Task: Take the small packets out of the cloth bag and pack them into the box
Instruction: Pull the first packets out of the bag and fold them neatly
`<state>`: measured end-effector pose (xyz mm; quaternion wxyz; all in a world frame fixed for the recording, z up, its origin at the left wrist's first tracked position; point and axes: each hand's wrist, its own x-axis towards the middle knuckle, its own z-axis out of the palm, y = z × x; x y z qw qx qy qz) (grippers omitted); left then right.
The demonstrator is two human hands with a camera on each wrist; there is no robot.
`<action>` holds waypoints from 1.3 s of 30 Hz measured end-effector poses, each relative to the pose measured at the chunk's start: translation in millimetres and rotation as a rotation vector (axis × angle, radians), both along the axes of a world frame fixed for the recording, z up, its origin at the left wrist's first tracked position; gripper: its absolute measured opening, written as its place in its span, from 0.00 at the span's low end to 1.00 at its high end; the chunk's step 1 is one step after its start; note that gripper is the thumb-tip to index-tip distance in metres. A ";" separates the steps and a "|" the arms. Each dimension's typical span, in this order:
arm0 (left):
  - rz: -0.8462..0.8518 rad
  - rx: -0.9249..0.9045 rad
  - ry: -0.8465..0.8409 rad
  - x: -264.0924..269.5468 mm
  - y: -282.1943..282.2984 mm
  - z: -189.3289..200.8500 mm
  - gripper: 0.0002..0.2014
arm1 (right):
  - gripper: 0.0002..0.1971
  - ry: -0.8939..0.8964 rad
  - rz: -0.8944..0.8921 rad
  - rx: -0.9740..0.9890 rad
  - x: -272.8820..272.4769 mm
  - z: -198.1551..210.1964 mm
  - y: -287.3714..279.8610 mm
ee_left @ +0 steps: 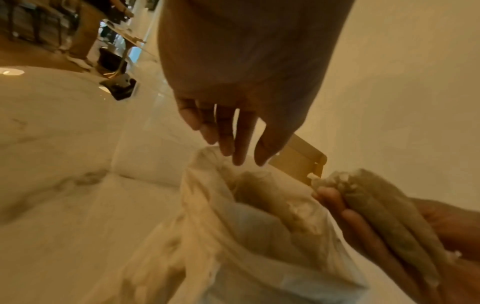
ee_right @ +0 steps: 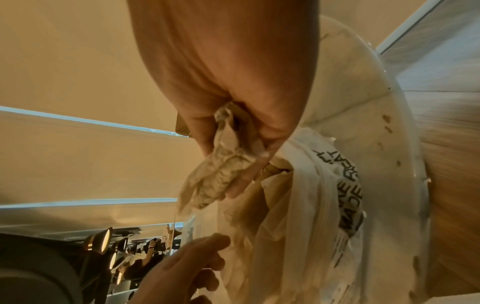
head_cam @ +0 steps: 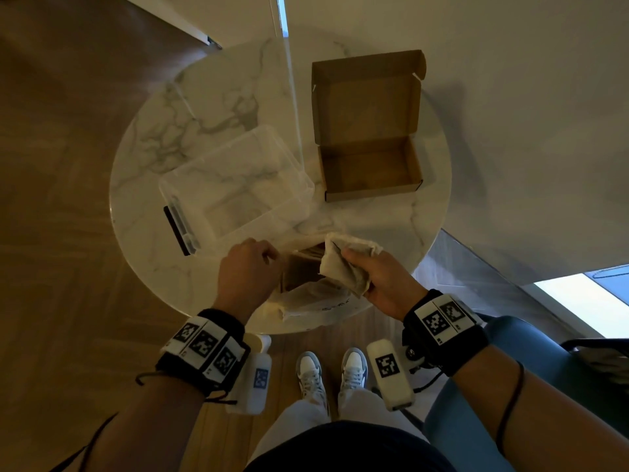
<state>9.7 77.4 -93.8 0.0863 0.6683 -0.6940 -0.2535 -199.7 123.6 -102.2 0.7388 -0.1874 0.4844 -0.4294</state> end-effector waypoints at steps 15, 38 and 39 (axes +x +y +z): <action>-0.399 -0.359 -0.148 -10.9 -7.9 -15.5 0.13 | 0.16 0.367 0.059 0.041 -2.5 -10.4 7.1; -0.227 0.075 0.415 -47.9 -0.1 51.9 0.06 | 0.19 0.201 -0.016 0.165 14.0 18.2 -0.7; -0.221 0.066 0.428 -46.5 -2.5 54.6 0.07 | 0.18 0.204 0.001 0.171 13.3 19.2 -1.8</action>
